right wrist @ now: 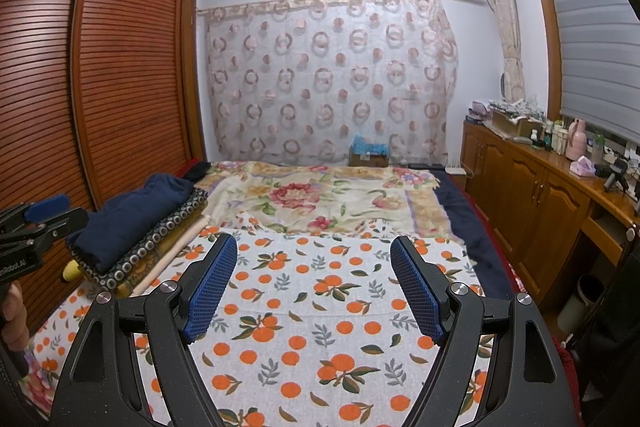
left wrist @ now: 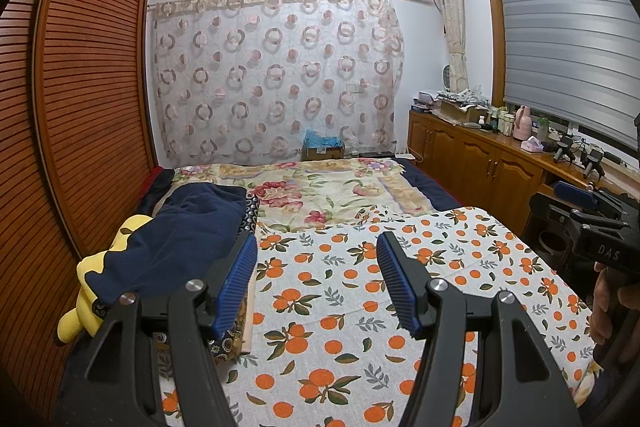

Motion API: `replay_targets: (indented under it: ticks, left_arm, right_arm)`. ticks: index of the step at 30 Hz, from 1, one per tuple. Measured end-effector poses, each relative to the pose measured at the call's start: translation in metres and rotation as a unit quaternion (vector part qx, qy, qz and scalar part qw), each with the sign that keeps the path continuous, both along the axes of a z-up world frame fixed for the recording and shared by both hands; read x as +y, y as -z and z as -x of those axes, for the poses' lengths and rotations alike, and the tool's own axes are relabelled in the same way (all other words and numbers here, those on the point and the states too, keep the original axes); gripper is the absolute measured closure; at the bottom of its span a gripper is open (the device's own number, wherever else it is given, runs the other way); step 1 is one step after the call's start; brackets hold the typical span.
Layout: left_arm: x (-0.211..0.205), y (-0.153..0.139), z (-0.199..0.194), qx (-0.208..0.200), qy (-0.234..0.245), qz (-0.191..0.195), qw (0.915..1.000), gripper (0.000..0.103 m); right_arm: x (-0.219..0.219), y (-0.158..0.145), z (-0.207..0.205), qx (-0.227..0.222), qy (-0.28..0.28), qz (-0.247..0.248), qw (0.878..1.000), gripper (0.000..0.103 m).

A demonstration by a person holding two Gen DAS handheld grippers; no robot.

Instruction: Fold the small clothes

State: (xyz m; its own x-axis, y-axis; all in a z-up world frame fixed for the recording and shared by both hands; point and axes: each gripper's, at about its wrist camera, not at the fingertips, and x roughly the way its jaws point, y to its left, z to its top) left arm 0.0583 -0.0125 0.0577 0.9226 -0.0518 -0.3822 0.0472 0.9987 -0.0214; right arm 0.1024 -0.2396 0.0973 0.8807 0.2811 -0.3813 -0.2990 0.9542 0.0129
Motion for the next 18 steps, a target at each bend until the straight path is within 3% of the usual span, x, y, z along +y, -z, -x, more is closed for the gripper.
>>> replay_targets:
  ticks: [18]
  left_arm:
    - [0.0001, 0.0, 0.0002, 0.0, 0.0, 0.0, 1.0, 0.041]
  right_arm:
    - [-0.0006, 0.0014, -0.0005, -0.001, -0.001, 0.0, 1.0, 0.022]
